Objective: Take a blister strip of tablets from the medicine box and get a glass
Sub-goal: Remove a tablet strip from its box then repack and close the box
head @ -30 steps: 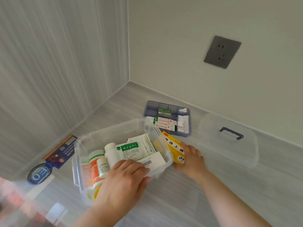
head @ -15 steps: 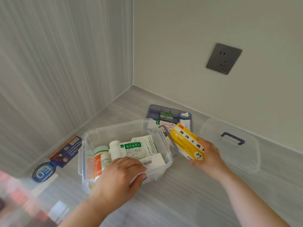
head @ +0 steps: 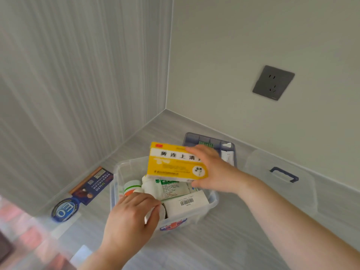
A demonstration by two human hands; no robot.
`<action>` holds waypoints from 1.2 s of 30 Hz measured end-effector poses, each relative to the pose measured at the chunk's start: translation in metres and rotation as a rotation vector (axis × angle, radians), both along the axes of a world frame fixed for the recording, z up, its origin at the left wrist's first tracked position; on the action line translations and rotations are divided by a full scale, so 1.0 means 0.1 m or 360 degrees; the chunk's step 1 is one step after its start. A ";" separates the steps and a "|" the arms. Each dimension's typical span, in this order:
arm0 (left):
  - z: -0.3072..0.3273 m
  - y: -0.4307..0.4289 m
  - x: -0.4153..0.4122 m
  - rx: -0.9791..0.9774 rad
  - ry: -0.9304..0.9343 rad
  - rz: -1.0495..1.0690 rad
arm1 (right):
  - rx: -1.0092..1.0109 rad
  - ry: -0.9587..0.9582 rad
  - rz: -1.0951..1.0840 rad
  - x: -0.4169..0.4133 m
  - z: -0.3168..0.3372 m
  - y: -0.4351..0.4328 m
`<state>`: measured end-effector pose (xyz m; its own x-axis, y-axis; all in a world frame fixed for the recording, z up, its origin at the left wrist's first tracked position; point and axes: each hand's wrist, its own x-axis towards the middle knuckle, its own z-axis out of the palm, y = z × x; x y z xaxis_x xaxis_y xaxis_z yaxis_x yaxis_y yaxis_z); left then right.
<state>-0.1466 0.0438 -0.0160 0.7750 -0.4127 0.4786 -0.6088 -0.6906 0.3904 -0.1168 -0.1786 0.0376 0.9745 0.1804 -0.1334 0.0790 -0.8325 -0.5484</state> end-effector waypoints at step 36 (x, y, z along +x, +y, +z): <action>0.09 0.00 0.12 0.0225 0.0205 0.0003 | -0.0786 0.0264 0.0440 0.03 -0.31 0.42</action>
<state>-0.1350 0.0437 -0.0069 0.8270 -0.4673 0.3125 -0.5586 -0.7453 0.3639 -0.1141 -0.1364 0.0062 0.8590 0.3026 -0.4129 0.2758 -0.9531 -0.1248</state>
